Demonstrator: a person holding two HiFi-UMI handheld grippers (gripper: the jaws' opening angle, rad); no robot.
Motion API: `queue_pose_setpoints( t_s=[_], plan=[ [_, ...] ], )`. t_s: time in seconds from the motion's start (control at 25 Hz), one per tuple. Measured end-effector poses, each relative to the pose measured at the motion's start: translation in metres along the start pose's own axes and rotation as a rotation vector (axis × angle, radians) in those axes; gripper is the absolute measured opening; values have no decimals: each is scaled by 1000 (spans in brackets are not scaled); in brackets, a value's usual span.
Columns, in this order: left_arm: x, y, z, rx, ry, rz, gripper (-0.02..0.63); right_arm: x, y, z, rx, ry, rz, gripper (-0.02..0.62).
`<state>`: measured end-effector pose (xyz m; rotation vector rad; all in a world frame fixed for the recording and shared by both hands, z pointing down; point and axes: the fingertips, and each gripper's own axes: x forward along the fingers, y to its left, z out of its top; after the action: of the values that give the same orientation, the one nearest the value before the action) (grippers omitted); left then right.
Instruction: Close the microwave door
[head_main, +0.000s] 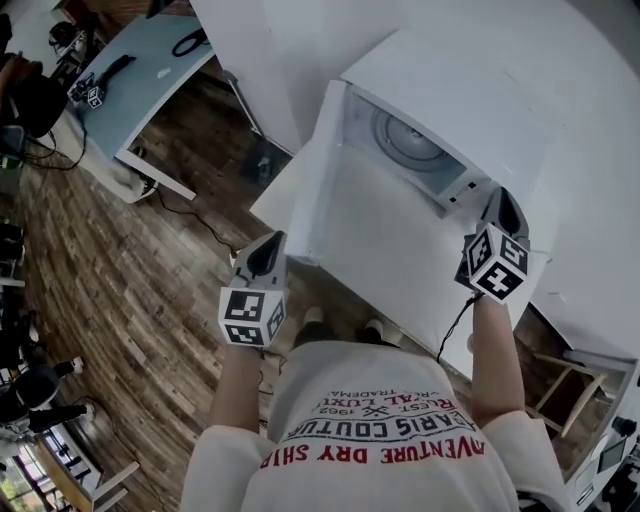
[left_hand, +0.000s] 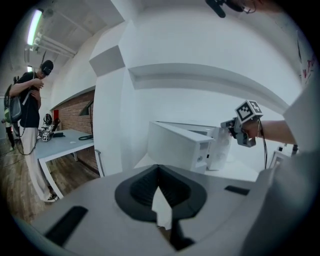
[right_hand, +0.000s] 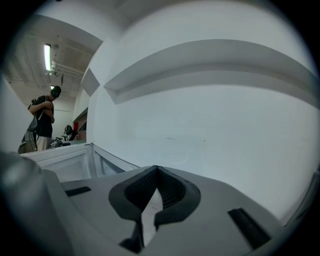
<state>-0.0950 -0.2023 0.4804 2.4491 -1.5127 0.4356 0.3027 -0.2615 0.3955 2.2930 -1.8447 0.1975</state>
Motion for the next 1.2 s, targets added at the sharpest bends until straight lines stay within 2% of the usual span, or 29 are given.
queue_pose_setpoints(
  t_s=[0.16,0.32,0.64,0.96,1.2],
  plan=[
    [3,-32,5,-29,1,-19,-6,-2,5,-1,-12,4,52,8],
    [13,-67,12,-7,-11,-38,-6,-1,6,-3,-25,12,108,8],
    [36,-123,25,15,-8,-94,-6,-2,5,-3,-12,-3,147,8],
    [67,-159,47,84,-4,-274,-6,-2,7,0,-17,-27,148,8],
    [101,-176,58,150,29,-440,-6,0,2,-2,2,-13,91,8]
  ],
)
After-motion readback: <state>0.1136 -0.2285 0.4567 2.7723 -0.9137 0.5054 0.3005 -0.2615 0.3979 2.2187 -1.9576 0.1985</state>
